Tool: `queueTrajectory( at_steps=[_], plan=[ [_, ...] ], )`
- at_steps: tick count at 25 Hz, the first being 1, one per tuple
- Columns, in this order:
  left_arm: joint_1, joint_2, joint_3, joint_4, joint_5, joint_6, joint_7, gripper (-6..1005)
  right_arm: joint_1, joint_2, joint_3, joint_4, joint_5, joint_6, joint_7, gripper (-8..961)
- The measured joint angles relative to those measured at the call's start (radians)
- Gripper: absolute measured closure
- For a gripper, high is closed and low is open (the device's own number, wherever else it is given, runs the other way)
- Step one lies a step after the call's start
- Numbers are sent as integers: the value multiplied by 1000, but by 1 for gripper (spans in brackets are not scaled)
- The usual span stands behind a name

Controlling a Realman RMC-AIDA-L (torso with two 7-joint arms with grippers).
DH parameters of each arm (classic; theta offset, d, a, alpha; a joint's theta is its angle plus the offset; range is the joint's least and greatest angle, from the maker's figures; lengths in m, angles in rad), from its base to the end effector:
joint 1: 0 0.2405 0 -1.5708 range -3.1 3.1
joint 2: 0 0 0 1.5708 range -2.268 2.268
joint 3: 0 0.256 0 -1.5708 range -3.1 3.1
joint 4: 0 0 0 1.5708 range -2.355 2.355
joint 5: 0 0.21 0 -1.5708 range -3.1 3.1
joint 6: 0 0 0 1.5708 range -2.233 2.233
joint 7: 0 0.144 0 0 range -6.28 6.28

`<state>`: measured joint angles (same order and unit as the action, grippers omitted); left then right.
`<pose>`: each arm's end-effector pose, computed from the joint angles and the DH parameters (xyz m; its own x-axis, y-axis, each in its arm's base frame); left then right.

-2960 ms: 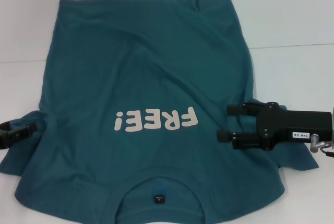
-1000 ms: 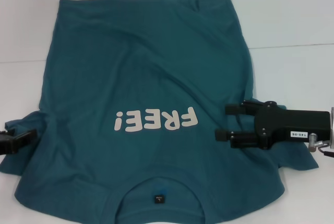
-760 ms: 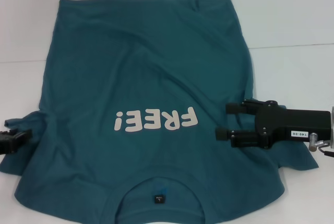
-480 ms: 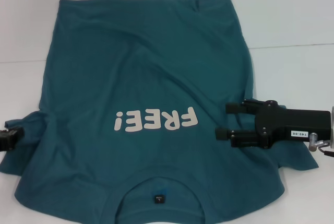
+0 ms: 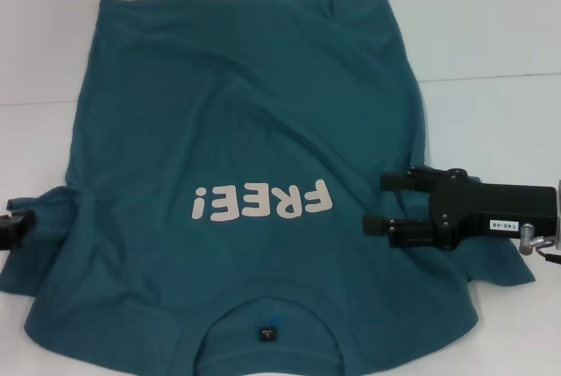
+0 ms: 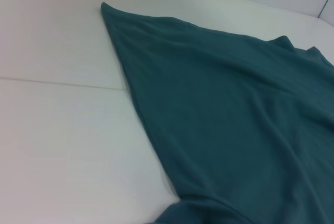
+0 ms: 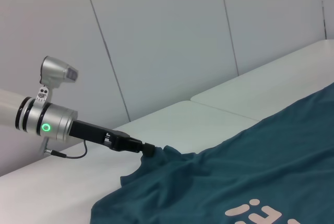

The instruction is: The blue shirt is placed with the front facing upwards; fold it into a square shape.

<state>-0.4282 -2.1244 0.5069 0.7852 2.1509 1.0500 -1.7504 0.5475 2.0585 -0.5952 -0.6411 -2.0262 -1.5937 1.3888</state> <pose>-0.3602 0.3452 0.0447 0.5116 0.6008 0.6143 0.8529 -0.2686 -0.4476 0.2648 0.3347 0.0144 0.7660 -0.3436 -0.5433 -0.4881 -0.8609 -0.1437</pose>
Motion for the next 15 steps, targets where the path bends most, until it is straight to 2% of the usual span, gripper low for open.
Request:
queueTrajectory(
  at_steps=[15],
  plan=[
    [32, -1, -6, 114, 3, 2, -42, 997, 6, 12, 0, 1, 0, 2, 0, 39]
  ],
)
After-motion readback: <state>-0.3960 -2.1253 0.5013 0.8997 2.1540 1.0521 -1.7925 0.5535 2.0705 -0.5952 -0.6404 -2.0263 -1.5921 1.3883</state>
